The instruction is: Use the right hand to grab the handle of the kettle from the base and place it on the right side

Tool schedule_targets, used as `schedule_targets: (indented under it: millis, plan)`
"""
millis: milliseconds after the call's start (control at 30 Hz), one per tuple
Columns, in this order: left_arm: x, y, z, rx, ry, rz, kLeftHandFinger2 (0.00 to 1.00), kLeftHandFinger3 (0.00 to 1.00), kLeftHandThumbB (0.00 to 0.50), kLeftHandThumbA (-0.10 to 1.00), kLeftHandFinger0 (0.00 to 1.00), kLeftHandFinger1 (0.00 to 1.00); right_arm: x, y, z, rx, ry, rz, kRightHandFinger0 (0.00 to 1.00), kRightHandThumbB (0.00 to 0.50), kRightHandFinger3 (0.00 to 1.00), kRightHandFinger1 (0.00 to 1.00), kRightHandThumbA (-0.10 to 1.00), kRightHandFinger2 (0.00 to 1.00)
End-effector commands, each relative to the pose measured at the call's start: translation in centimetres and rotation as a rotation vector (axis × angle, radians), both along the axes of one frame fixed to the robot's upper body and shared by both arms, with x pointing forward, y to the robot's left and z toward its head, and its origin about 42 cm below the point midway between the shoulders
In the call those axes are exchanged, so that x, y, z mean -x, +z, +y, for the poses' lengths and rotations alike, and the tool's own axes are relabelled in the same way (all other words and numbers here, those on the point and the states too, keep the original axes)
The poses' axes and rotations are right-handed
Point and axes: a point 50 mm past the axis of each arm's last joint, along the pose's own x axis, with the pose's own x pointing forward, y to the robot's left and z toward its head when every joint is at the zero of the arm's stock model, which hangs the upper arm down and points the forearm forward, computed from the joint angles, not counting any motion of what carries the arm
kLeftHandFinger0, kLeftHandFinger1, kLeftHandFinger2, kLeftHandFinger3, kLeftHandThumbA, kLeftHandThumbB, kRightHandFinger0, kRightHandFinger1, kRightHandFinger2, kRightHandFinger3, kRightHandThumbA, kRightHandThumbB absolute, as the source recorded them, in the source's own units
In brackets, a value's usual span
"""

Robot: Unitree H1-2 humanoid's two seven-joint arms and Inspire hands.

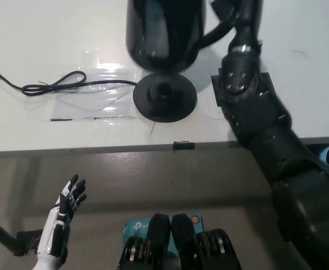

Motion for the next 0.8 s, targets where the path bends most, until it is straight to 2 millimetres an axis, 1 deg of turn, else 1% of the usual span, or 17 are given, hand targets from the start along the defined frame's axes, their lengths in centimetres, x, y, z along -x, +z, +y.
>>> schedule_targets:
  millis: [0, 33, 100, 167, 233, 367, 400, 433, 567, 600, 633, 667, 700, 733, 767]
  plan:
    - [-0.2, 1.0, 0.6, -0.013, -0.005, -0.052, 1.0, 1.0, 0.5, 1.0, 1.0, 1.0, 0.1, 8.5, -2.7, -0.132, -0.041, -0.284, 0.0, 0.041, 0.73, 0.14, -0.1, 0.63]
    - [-0.1, 0.9, 0.7, -0.015, -0.004, -0.053, 1.0, 1.0, 0.5, 1.0, 1.0, 1.0, 0.0, 7.9, -3.7, -0.139, -0.052, -0.27, 0.0, 0.037, 0.74, 0.14, -0.1, 0.64]
    - [0.0, 0.8, 0.7, -0.021, -0.001, -0.054, 1.0, 1.0, 0.5, 1.0, 1.0, 1.0, -0.2, 7.4, -4.6, -0.135, -0.065, -0.255, 0.0, 0.038, 0.73, 0.13, -0.1, 0.63]
    - [0.1, 0.8, 0.7, -0.013, 0.001, -0.053, 1.0, 1.0, 0.5, 1.0, 1.0, 1.0, -0.4, 6.5, -5.9, -0.116, -0.088, -0.233, 0.0, 0.04, 0.66, 0.05, -0.1, 0.54]
    - [0.1, 0.8, 0.7, -0.004, -0.003, -0.052, 1.0, 1.0, 0.5, 1.0, 1.0, 1.0, -0.5, 6.0, -6.8, -0.107, -0.104, -0.219, 0.0, 0.044, 0.66, 0.04, -0.1, 0.53]
    - [0.0, 0.7, 0.7, 0.003, -0.009, -0.054, 1.0, 1.0, 0.5, 1.0, 1.0, 1.0, -0.8, 4.2, -9.4, -0.097, -0.141, -0.17, 0.0, 0.037, 0.65, 0.02, -0.1, 0.52]
    - [0.0, 0.6, 0.7, 0.002, -0.008, -0.052, 1.0, 1.0, 0.5, 1.0, 1.0, 1.0, -0.8, 4.0, -9.7, -0.089, -0.149, -0.165, 0.0, 0.042, 0.66, 0.03, -0.1, 0.53]
    - [0.1, 0.6, 0.7, -0.002, -0.01, -0.05, 1.0, 1.0, 0.5, 1.0, 1.0, 1.0, -0.8, 3.3, -10.6, -0.068, -0.176, -0.151, 0.0, 0.046, 0.66, 0.03, -0.1, 0.54]
    - [0.3, 0.4, 0.7, -0.001, -0.009, -0.045, 1.0, 1.0, 0.5, 1.0, 1.0, 1.0, -0.7, 1.6, -12.0, -0.051, -0.224, -0.12, 0.0, 0.081, 0.63, 0.03, -0.1, 0.54]
    - [0.3, 0.4, 0.6, -0.003, -0.009, -0.041, 1.0, 1.0, 0.5, 1.0, 1.0, 1.0, -0.7, 0.9, -12.4, -0.05, -0.235, -0.1, 0.0, 0.092, 0.63, 0.03, -0.1, 0.54]
    - [0.4, 0.3, 0.6, -0.003, -0.009, -0.041, 1.0, 1.0, 0.5, 1.0, 1.0, 1.0, -0.6, 0.0, -12.5, -0.05, -0.243, -0.083, 0.0, 0.093, 0.65, 0.04, -0.1, 0.56]
    - [0.4, 0.3, 0.6, -0.002, -0.008, -0.041, 1.0, 1.0, 0.5, 1.0, 1.0, 1.0, -0.6, -0.3, -12.5, -0.047, -0.246, -0.078, 0.0, 0.092, 0.65, 0.04, -0.1, 0.56]
    - [0.4, 0.3, 0.6, 0.0, -0.007, -0.041, 1.0, 1.0, 0.5, 1.0, 1.0, 1.0, -0.5, -1.0, -12.6, -0.043, -0.25, -0.06, 0.0, 0.092, 0.65, 0.05, -0.1, 0.56]
    - [0.5, 0.3, 0.6, 0.002, -0.006, -0.04, 1.0, 1.0, 0.5, 1.0, 1.0, 1.0, -0.5, -1.7, -12.7, -0.039, -0.254, -0.045, 0.0, 0.083, 0.63, 0.05, -0.1, 0.55]
    - [0.6, 0.2, 0.6, 0.002, -0.006, -0.039, 1.0, 1.0, 0.5, 1.0, 1.0, 1.0, -0.4, -2.3, -12.8, -0.035, -0.256, -0.033, 0.0, 0.088, 0.61, 0.04, -0.1, 0.54]
